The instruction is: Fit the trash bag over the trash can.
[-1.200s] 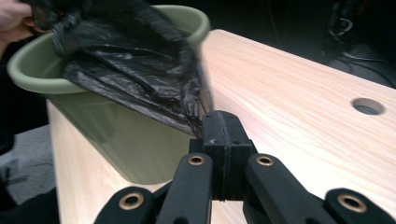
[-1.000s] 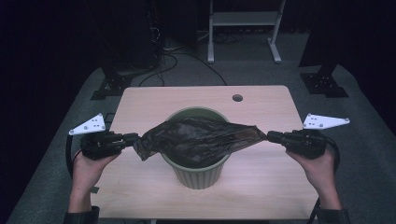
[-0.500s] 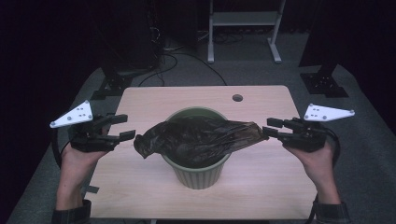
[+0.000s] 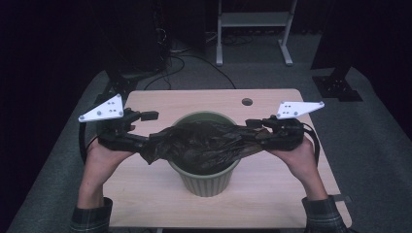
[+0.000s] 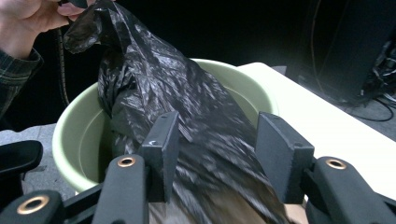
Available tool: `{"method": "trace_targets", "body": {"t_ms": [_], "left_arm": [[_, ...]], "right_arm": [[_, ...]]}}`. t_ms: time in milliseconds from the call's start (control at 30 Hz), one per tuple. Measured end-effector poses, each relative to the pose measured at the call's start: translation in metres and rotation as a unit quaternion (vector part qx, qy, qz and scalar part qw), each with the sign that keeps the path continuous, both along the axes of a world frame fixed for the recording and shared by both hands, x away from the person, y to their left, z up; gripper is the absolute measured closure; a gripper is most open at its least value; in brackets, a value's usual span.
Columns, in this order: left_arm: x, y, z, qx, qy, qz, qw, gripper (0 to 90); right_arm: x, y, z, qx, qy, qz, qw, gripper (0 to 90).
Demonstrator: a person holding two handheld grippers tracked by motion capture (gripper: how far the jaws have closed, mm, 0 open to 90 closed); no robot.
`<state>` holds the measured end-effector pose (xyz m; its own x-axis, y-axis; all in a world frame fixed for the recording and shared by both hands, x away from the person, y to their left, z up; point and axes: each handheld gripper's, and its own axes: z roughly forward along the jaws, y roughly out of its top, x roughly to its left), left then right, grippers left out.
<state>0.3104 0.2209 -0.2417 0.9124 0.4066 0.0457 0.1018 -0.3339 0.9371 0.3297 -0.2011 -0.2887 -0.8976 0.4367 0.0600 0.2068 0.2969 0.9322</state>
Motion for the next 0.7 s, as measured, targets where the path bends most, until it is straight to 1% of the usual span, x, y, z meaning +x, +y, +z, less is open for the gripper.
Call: {"method": "trace_targets", "body": {"t_ms": [167,233,267,333,400,500,533,567,700], "left_arm": [[0.004,-0.018,0.001,0.01,0.001,-0.016,0.9998,28.7],[0.006,-0.025,0.001,0.011,0.003,-0.022,0.9997,28.7],[0.007,-0.028,0.0,0.016,0.004,-0.022,0.9996,28.7],[0.01,-0.033,-0.001,0.018,0.005,-0.023,0.9996,30.4],[0.013,-0.037,-0.003,0.025,0.005,-0.024,0.9994,37.5],[0.016,-0.039,-0.005,0.028,0.009,-0.03,0.9991,53.5],[0.017,-0.039,-0.005,0.029,0.011,-0.029,0.9991,53.5],[0.019,-0.038,-0.006,0.033,0.014,-0.03,0.9989,65.6],[0.02,-0.037,-0.008,0.043,0.02,-0.036,0.9982,83.0]], "right_arm": [[0.004,0.013,-0.001,-0.001,0.002,0.013,0.9999,48.5],[0.004,0.018,-0.001,-0.001,0.003,0.017,0.9998,48.5],[0.004,0.02,-0.002,0.0,0.004,0.021,0.9998,48.5],[0.005,0.025,-0.002,-0.004,0.005,0.025,0.9997,48.2],[0.005,0.031,-0.002,-0.006,0.005,0.031,0.9995,47.8],[0.006,0.035,-0.002,-0.008,0.006,0.035,0.9994,47.5],[0.006,0.037,-0.002,-0.01,0.006,0.036,0.9993,47.0],[0.007,0.042,-0.003,-0.015,0.007,0.039,0.9991,47.0],[0.009,0.047,-0.005,-0.02,0.01,0.04,0.999,47.0]]}}
